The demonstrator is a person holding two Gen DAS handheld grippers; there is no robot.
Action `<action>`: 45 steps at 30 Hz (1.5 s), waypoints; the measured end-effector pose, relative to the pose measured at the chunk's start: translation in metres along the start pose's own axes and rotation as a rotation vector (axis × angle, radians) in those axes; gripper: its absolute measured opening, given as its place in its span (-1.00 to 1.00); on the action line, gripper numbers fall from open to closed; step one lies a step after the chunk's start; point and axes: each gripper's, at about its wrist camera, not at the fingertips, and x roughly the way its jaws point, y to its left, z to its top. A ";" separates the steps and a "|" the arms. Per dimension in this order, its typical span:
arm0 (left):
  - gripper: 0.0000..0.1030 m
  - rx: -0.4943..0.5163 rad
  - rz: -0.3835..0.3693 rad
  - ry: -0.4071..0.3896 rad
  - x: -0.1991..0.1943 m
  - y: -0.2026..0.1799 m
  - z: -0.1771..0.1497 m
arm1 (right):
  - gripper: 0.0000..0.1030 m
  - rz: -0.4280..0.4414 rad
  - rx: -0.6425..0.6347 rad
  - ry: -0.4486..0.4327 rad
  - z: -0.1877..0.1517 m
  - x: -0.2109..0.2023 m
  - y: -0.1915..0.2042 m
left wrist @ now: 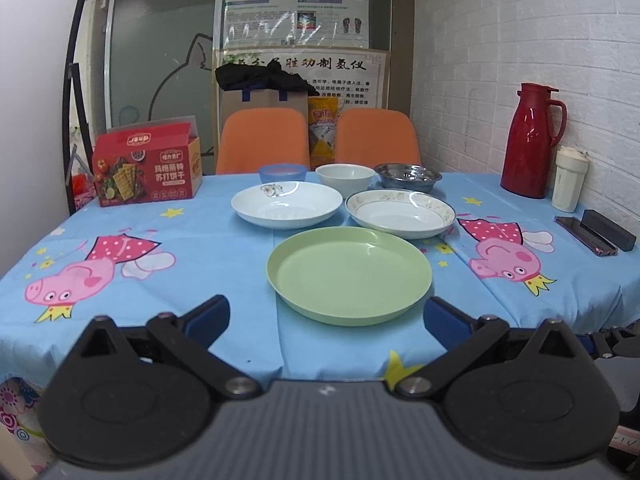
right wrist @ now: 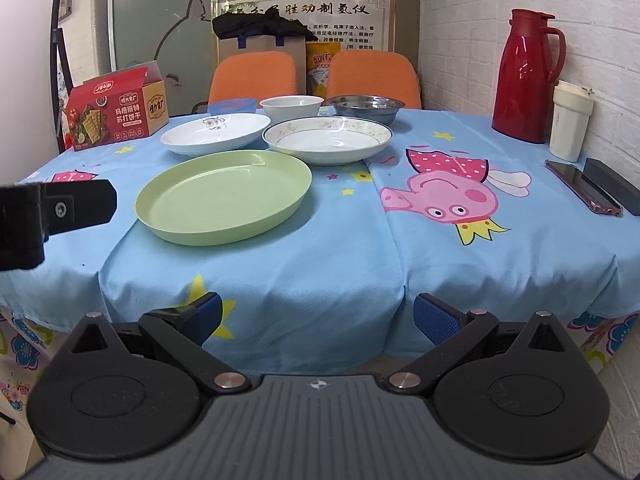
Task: Organize plates and bowls
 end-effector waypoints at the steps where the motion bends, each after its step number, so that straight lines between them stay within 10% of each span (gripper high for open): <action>1: 0.99 -0.001 0.000 0.000 0.000 0.000 0.000 | 1.00 0.000 0.000 0.001 0.000 0.000 0.000; 45: 0.99 -0.048 -0.001 0.088 0.065 0.020 0.037 | 1.00 0.005 -0.014 0.006 0.045 0.030 -0.002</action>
